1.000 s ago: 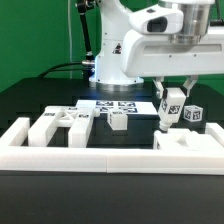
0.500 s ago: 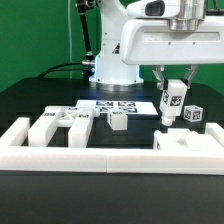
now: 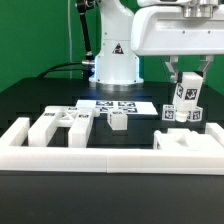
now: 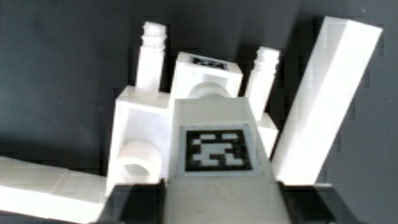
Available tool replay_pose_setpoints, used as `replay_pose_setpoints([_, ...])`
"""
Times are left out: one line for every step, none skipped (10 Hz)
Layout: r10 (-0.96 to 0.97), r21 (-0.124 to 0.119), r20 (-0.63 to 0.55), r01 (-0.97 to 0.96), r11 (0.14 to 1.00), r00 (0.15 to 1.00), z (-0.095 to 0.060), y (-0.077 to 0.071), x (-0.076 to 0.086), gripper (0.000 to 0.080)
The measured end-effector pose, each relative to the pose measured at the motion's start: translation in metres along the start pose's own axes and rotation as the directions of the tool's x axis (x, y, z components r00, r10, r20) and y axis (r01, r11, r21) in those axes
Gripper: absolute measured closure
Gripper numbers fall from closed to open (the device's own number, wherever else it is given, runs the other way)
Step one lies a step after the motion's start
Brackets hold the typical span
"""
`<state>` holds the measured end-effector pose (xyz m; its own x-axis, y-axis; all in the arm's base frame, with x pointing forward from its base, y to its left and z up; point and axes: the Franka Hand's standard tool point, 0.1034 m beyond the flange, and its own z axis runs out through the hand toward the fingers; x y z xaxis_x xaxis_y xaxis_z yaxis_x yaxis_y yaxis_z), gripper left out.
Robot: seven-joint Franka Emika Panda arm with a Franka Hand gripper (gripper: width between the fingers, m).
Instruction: Assemble chair
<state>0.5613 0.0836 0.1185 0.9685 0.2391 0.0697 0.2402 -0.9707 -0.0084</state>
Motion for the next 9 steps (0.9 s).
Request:
replay_pose_setpoints([0.0, 0.0, 0.0, 0.0, 1.0, 1.0, 0.0, 0.0, 0.0, 0.0503])
replay_pose_setpoints([0.0, 0.0, 0.001, 0.0, 1.0, 1.0, 0.0, 0.0, 0.0, 0.0503])
replay_pose_setpoints([-0.002, 0.0, 0.0, 0.002, 1.0, 1.0, 0.0, -0.001, 0.001, 0.0503])
replay_pose_setpoints([-0.016, 0.002, -0.024, 0.016, 1.0, 1.0, -0.003, -0.008, 0.022, 0.0503])
replay_pose_setpoints([-0.024, 0.003, -0.042, 0.025, 1.0, 0.999, -0.002, -0.01, 0.036, 0.0503])
replay_pose_setpoints([-0.031, 0.002, -0.056, 0.031, 1.0, 0.998, 0.002, -0.012, 0.047, 0.0503])
replay_pose_setpoints([-0.037, 0.0, -0.064, 0.037, 0.999, 0.997, 0.006, -0.015, 0.051, 0.0503])
replay_pose_setpoints([-0.036, 0.0, -0.062, 0.036, 0.999, 0.997, 0.006, -0.014, 0.051, 0.0503])
replay_pose_setpoints([-0.035, 0.0, -0.062, 0.035, 0.999, 0.997, 0.006, -0.014, 0.05, 0.0503])
